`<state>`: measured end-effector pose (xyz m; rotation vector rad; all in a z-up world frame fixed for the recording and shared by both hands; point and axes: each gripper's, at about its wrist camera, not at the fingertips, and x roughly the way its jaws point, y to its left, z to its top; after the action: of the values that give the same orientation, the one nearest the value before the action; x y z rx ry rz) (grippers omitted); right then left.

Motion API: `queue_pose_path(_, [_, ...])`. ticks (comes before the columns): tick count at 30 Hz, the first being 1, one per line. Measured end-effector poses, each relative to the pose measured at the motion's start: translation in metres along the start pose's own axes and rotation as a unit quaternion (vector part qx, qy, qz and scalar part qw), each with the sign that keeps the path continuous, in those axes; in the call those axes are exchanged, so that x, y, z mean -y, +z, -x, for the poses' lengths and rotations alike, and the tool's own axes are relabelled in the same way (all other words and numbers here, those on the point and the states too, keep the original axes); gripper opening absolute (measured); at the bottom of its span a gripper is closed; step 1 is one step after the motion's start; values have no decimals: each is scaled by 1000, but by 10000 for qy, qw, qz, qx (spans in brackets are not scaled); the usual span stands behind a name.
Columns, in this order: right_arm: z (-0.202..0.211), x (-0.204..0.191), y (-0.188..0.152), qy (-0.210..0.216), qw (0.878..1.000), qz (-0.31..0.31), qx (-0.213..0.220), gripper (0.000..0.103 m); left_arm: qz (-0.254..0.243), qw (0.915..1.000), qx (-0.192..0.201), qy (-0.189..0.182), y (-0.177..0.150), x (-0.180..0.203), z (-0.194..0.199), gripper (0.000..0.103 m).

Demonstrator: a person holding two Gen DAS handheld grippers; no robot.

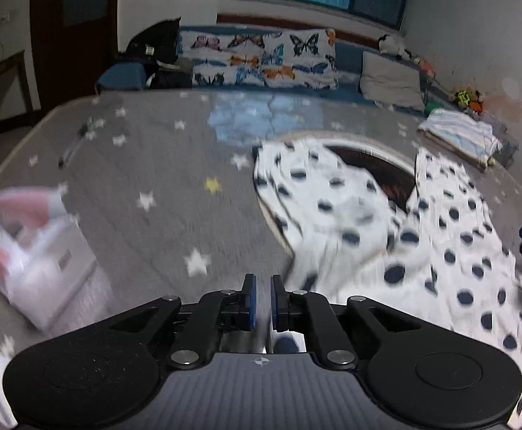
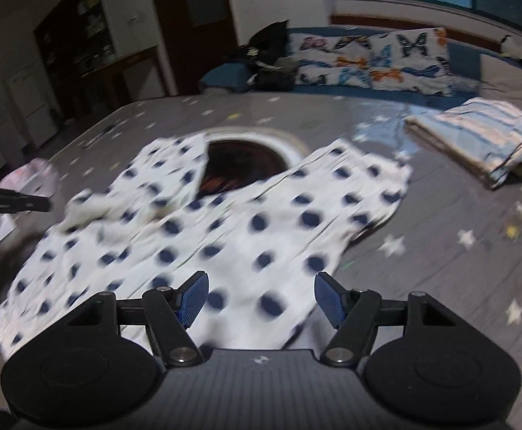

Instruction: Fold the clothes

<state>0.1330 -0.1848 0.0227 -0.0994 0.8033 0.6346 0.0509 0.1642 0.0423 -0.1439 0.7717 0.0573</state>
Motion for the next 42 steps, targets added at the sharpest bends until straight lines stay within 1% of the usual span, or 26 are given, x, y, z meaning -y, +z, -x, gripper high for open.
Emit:
queue_pose_path(2, [-8, 10, 11, -98, 9999, -57, 25, 67, -56, 10000, 51, 23, 15, 2, -7, 9])
queue_pose_path(6, [-30, 27, 28, -237, 9996, -180, 31, 66, -226, 9997, -21, 47, 45, 11, -42, 9])
queue_pose_path(7, [-36, 31, 32, -266, 9994, -208, 33, 66, -262, 9996, -66, 57, 52, 13, -54, 12])
queue_pose_path(9, [-45, 38, 39, -332, 9991, -263, 56, 66, -306, 9994, -140, 98, 66, 14, -80, 28])
queue_pose_path(10, [-51, 43, 44, -384, 9988, -312, 67, 66, -313, 9993, -161, 146, 73, 14, -91, 41])
queue_pose_path(11, [-57, 48, 49, -433, 9984, -351, 75, 66, -318, 9991, -172, 204, 80, 14, -102, 41])
queue_pose_path(14, [-72, 60, 63, -561, 9975, -420, 82, 66, -499, 9982, -125, 292, 92, 18, -128, 41])
queue_pose_path(18, [-93, 73, 76, -695, 9966, -444, 5, 66, -571, 9978, -227, 233, 102, 21, -155, 40])
queue_pose_path(21, [-105, 78, 82, -725, 9964, -445, -70, 66, -639, 9972, -304, 244, 104, 20, -171, 37])
queue_pose_path(22, [-109, 79, 84, -726, 9965, -401, -109, 66, -638, 9972, -308, 231, 104, 20, -175, 34])
queue_pose_path(23, [-113, 80, 86, -727, 9966, -358, -149, 65, -683, 9970, -272, 234, 104, 20, -176, 26])
queue_pose_path(25, [-119, 81, 89, -745, 9966, -275, -240, 65, -813, 9962, -195, 248, 105, 21, -179, 16])
queue_pose_path(26, [-123, 82, 90, -761, 9964, -237, -291, 65, -889, 9956, -169, 253, 107, 21, -180, 13])
queue_pose_path(27, [-126, 82, 92, -781, 9962, -201, -340, 65, -964, 9949, -142, 259, 108, 22, -181, 12])
queue_pose_path(29, [-134, 83, 94, -829, 9956, -132, -415, 64, -1064, 9934, -55, 417, 111, 22, -183, 10])
queue_pose_path(33, [-148, 86, 99, -950, 9944, -35, -455, 66, -940, 9938, -13, 592, 123, 11, -194, 10])
queue_pose_path(39, [-167, 88, 114, -1040, 9939, 87, -364, 66, -779, 9936, 66, 815, 133, -5, -206, 10])
queue_pose_path(42, [-176, 92, 122, -1050, 9940, 70, -311, 67, -823, 9920, 126, 949, 137, -9, -213, 10])
